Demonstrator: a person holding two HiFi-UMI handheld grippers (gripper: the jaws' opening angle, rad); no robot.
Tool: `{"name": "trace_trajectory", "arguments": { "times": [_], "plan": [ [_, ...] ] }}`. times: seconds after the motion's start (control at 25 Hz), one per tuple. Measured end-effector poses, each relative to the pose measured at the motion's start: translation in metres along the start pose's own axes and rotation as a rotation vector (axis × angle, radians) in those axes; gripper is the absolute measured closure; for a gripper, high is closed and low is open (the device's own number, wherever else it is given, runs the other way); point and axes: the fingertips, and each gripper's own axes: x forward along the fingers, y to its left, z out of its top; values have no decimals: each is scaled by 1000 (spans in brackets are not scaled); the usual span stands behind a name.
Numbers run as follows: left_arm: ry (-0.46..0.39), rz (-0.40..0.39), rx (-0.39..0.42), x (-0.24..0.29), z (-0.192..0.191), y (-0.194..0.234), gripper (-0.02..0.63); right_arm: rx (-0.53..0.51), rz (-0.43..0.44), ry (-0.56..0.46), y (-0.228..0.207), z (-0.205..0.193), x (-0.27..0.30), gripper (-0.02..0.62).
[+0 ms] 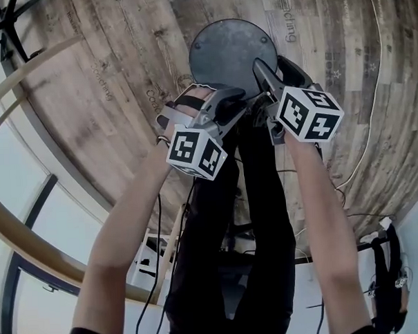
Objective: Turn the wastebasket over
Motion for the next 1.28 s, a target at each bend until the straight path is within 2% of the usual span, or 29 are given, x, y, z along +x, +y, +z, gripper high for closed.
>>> {"name": "trace_trajectory", "arguments": {
  "times": [0.08, 0.16, 0.28, 0.56, 0.64, 0.76, 1.0, 1.28],
  "plan": [
    [6, -22, -14, 4, -3, -7, 488, -8, -9, 0, -1, -2, -1, 350],
    [45, -47, -26, 11, -13, -13, 495, -12, -26, 1, -4, -4, 0, 428],
    [99, -56, -67, 21, -33, -16, 497, -86, -73, 34, -8, -9, 6, 485],
    [98, -60, -143, 23, -36, -9, 508, -144, -59, 42, -8, -4, 12, 489],
    [104, -67, -203, 24, -36, -7, 509, -149, -72, 55, -10, -4, 11, 491],
    [98, -68, -320, 20, -31, -1, 517, -158, -104, 66, -10, 2, 3, 529],
    [64, 31, -531, -16, 1, 30, 540, -265, -97, 85, 8, 30, -42, 529],
    [51, 219, -703, -88, 65, 70, 565, -426, -124, 73, 41, 82, -126, 540]
  ]
}}
